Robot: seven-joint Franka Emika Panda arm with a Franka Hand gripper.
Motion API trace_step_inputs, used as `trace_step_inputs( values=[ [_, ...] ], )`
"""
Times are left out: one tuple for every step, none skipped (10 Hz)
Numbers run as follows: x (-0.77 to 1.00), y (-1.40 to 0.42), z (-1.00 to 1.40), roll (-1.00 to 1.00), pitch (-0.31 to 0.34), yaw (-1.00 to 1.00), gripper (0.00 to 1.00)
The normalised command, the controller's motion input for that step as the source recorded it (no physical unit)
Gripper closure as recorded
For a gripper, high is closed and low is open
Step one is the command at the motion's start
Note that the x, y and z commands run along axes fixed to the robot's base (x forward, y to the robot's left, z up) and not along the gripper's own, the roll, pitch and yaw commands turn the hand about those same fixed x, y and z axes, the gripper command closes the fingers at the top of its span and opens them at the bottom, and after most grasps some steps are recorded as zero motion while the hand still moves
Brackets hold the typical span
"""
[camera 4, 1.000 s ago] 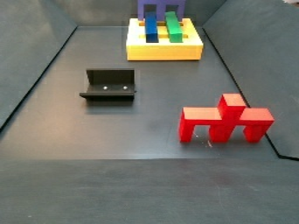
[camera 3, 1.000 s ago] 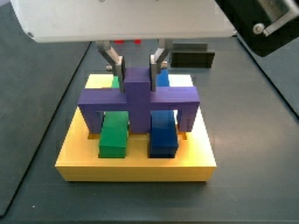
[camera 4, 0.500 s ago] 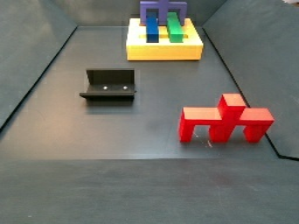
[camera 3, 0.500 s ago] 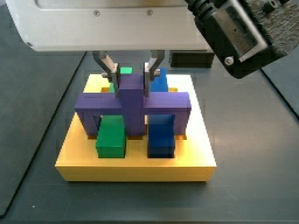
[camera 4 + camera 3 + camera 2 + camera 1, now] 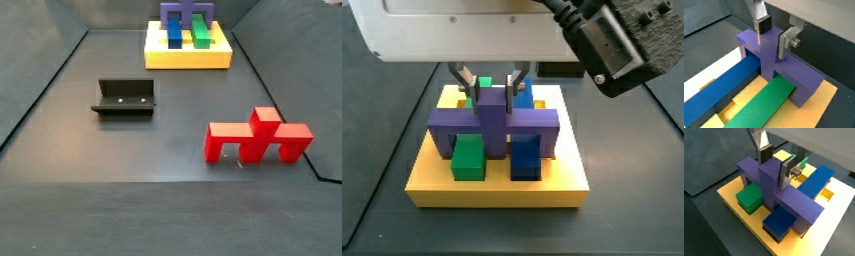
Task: Pick up the purple object. Move up. Place the purple object on the fixture. Regrasp the purple object. Move to above the board. Insert the purple object.
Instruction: Insert the purple object.
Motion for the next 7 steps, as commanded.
trace_step_inputs(
  values=[
    [0.21, 0.0, -0.09, -0.16, 0.019, -0.03, 1.0],
    [0.15, 0.09, -0.06, -0.2, 0.0, -0.02, 1.0],
    [0.08, 0.12, -0.04, -0.2, 0.0, 0.0, 1.0],
    [0.01, 0.12, -0.04, -0.19, 0.0, 0.0, 1.0],
    [0.04, 0.09, 0.0, -0.17, 0.0, 0.0, 1.0],
    [0.02, 0.0, -0.02, 0.0, 0.0, -0.07, 1.0],
    [0.12, 0.04, 0.0, -0.07, 0.0, -0.08, 1.0]
  ],
)
